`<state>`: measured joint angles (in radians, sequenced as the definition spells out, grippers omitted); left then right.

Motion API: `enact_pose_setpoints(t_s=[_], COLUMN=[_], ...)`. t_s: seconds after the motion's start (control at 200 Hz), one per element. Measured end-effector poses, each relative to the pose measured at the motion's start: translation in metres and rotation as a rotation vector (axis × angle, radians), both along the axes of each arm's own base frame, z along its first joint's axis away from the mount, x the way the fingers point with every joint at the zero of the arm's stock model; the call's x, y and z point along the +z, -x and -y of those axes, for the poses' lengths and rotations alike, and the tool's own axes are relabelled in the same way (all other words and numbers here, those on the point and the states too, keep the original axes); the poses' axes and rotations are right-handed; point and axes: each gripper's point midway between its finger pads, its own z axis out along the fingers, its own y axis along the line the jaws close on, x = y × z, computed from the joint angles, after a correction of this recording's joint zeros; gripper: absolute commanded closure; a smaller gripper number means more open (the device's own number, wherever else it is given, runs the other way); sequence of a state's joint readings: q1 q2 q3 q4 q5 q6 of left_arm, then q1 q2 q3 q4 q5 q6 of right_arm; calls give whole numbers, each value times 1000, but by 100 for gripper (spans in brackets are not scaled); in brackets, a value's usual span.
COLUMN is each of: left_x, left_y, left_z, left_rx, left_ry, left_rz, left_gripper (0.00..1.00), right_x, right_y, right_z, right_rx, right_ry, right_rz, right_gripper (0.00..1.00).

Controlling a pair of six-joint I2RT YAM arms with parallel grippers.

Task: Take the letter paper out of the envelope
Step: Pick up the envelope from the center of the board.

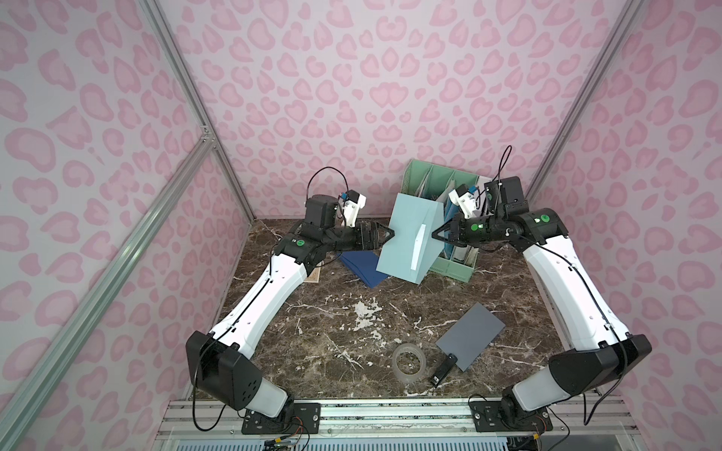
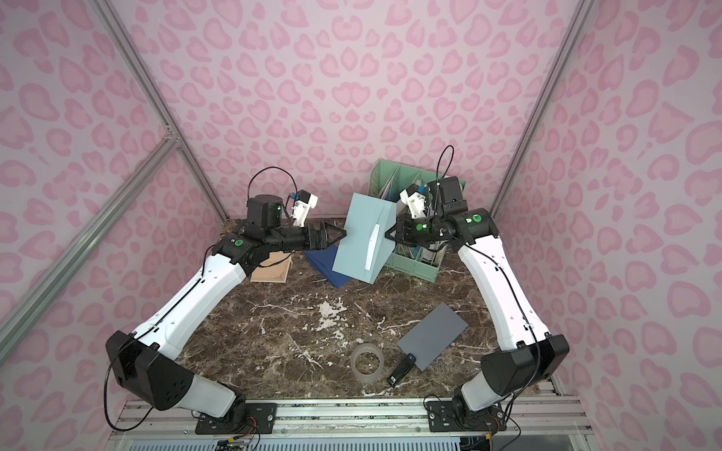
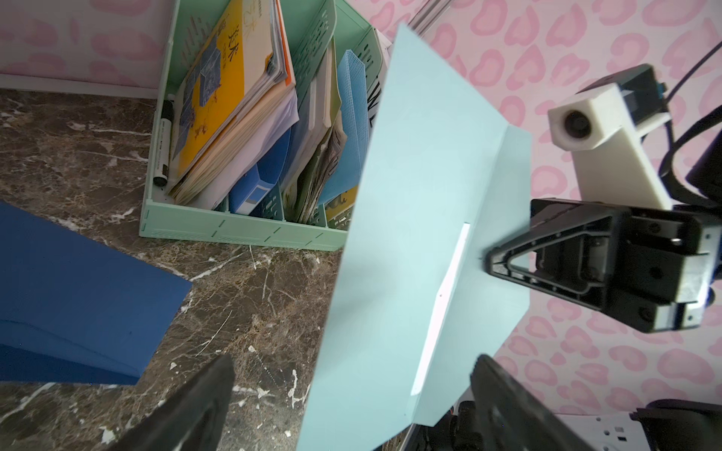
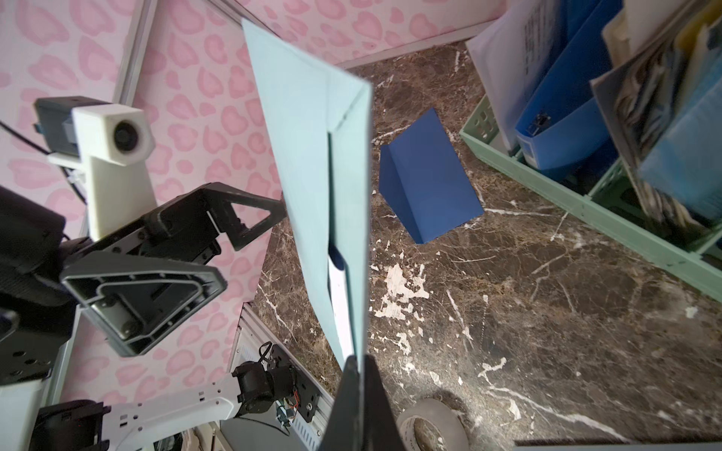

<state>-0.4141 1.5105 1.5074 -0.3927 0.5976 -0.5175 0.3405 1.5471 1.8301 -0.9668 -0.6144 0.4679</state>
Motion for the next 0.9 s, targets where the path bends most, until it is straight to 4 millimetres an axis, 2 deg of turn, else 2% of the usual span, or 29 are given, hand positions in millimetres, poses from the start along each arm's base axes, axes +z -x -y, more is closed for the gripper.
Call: enact_pose_setpoints(t_s=[0.105,0.21,0.35,0.61,0.69,0.9], left_x=[-10,-10,2,28,36,48], left_y=[3,3,2,13,18,32], left_z=[2,11,26,39,43,48], left_rx=[-20,-55,-138,-264,-298,-349], left_ry=[13,74,186,341,367,395], left_rz=[-32,-72,-122,-168,-164,-174], left_gripper=[5,13,26,36,45,77], right_x=[2,8,18,33,37,45], right_y=[10,19,26,39,46,51], right_z=[-4,-8,-5,2,4,4], right_rx=[50,102,145,192,196,216], right_ry=[-30,-83,-164,-282,-331,-440], right_rz=[3,10,37,82,106,135], right_gripper=[100,100,100,100,100,100])
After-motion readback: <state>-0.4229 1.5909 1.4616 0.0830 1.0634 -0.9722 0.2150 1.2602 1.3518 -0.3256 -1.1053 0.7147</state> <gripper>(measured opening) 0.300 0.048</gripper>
